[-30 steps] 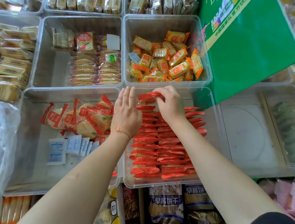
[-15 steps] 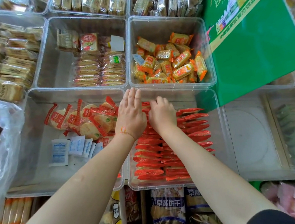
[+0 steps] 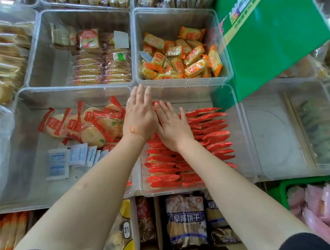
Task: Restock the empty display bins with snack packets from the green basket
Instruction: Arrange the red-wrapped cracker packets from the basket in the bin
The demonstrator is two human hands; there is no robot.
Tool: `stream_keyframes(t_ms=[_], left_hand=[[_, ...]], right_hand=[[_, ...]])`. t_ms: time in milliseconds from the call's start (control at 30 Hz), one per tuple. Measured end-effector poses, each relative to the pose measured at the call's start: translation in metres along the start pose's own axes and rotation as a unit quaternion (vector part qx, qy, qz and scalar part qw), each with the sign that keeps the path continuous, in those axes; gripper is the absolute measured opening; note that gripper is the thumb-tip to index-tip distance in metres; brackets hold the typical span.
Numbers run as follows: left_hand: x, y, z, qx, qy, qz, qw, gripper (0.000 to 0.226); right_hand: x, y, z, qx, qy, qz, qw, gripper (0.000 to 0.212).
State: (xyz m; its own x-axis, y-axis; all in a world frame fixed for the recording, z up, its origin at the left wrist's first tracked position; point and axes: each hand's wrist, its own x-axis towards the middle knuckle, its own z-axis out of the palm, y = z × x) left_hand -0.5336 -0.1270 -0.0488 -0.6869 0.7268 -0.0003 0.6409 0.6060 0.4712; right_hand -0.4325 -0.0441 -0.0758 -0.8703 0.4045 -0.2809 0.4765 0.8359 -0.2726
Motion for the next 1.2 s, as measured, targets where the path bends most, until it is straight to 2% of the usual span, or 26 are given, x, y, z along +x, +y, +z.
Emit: stream_keyframes(t_ms=[100,200,267,333,433,567,667,767,933,1067,1200], left_hand=[[0.000,-0.002,0.000,0.020,0.008,0.010,1.000,0.063],[-0.013,0.011,-0.003,0.047,0.035,0.020,0.998,0.058],[-0.034,0.042,-0.003,0.042,0.049,0.028,0.998,0.053],[-0.068,0.085,0.003,0.013,0.023,0.066,0.997,0.044],[-0.123,0.145,0.015,-0.037,0.002,0.096,0.995,0.035],[-0.169,0.215,0.042,-0.029,-0.022,0.084,0.996,0.025],[-0.193,0.279,0.080,-0.033,-0.068,0.054,0.996,0.024],[-0.214,0.346,0.137,-0.055,-0.151,0.033,0.986,0.022],[-0.242,0.444,0.238,-0.129,-0.288,-0.073,0.946,0.018],[-0.254,0.501,0.288,-0.184,-0.359,-0.140,0.905,0.018],[-0.250,0.532,0.316,-0.219,-0.342,-0.199,0.892,0.020]], right_hand=[[-0.040,0.006,-0.008,0.004,0.089,-0.005,0.996,0.060],[-0.088,0.024,-0.010,0.032,0.130,0.002,0.991,0.046],[-0.119,0.039,-0.013,0.054,0.205,0.016,0.977,0.029],[-0.154,0.050,-0.018,0.102,0.244,0.064,0.962,0.020],[-0.204,0.071,-0.025,0.141,0.289,0.102,0.941,0.017],[-0.261,0.126,-0.028,0.187,0.314,0.142,0.920,0.016],[-0.301,0.195,-0.024,0.219,0.308,0.173,0.909,0.019],[-0.341,0.282,-0.017,0.241,0.291,0.199,0.904,0.019],[-0.399,0.445,-0.009,0.246,0.192,0.253,0.916,0.017],[-0.427,0.537,-0.012,0.212,0.154,0.293,0.920,0.044],[-0.420,0.589,-0.013,0.185,0.036,0.279,0.942,0.065]])
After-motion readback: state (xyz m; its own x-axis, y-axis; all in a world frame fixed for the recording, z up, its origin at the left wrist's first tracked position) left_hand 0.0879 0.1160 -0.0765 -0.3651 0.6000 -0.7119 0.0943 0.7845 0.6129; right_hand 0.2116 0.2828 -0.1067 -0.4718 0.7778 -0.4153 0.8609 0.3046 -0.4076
